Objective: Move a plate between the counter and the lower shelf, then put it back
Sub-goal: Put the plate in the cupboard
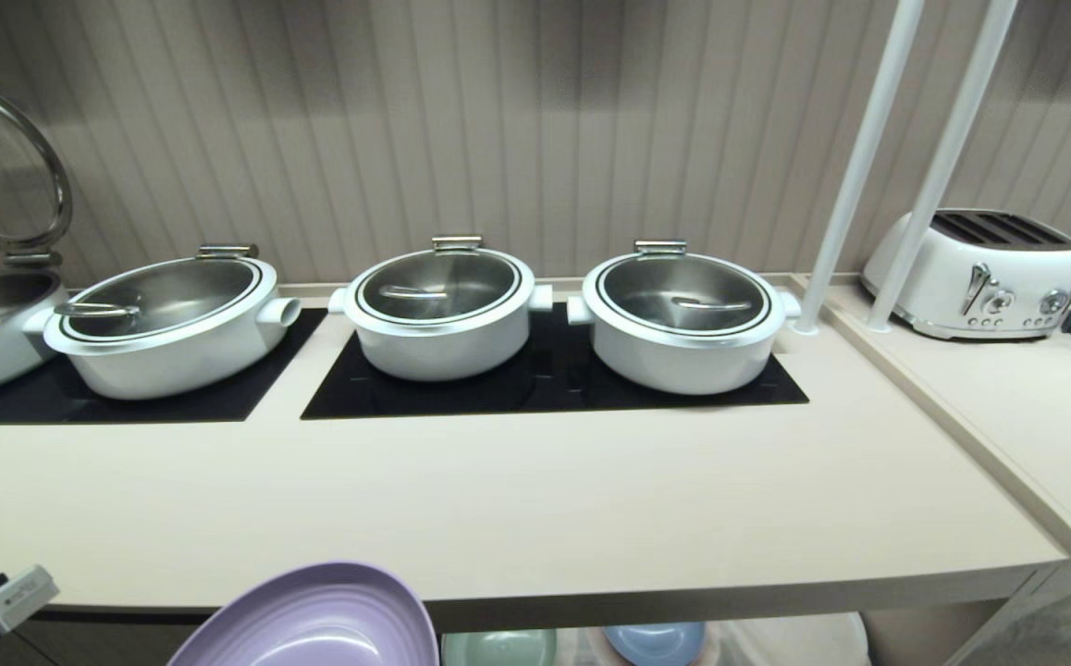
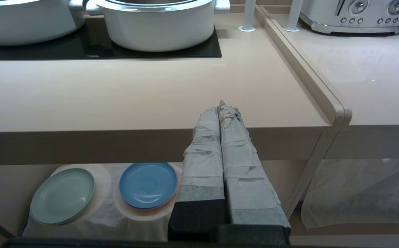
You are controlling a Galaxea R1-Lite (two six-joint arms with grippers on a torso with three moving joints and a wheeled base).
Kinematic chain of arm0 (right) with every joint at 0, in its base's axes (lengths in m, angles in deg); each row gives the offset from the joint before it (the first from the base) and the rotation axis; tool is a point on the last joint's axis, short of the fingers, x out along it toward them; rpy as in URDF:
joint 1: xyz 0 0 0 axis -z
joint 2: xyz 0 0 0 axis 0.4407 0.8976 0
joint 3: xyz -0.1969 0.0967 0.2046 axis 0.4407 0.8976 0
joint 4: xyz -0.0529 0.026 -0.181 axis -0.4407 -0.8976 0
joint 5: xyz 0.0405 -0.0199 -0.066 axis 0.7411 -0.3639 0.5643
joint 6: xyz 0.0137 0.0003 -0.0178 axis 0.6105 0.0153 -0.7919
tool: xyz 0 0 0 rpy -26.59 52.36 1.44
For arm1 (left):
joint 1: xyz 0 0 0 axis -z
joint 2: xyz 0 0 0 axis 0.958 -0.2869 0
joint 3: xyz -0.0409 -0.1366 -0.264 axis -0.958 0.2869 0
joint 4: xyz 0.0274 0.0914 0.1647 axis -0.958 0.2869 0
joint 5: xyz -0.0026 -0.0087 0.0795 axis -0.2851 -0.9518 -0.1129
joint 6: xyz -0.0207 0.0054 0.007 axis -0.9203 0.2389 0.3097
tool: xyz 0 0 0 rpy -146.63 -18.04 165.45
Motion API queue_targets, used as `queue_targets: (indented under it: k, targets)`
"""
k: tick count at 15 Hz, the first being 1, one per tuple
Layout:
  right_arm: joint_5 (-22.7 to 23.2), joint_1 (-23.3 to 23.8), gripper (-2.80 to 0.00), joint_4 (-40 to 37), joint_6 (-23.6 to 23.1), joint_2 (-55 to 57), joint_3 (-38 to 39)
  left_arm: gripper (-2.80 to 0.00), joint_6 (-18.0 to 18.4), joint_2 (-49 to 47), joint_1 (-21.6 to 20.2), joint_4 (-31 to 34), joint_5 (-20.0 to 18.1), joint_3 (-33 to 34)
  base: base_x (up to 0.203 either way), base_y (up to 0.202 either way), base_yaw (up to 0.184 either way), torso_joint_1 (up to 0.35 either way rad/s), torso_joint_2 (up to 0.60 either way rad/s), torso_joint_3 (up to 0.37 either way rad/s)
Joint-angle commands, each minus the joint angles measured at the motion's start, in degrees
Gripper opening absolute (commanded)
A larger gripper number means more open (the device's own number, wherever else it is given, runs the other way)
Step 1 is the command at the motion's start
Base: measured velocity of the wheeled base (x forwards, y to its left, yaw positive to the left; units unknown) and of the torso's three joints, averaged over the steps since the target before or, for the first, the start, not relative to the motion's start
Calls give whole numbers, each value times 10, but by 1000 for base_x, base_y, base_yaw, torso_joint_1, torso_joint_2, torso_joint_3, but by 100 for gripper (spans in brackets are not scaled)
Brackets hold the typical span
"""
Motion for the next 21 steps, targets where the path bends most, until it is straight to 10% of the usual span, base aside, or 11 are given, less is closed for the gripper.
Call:
queue_targets:
  k: [1,21]
  targets:
    - [0,0,-280,0,0,0,0,-280,-1,4,1,2,-1,1,0,0,0,0,0,0]
    - [0,1,-280,0,0,0,0,-280,0,3,1,-2,3,-2,0,0,0,0,0,0]
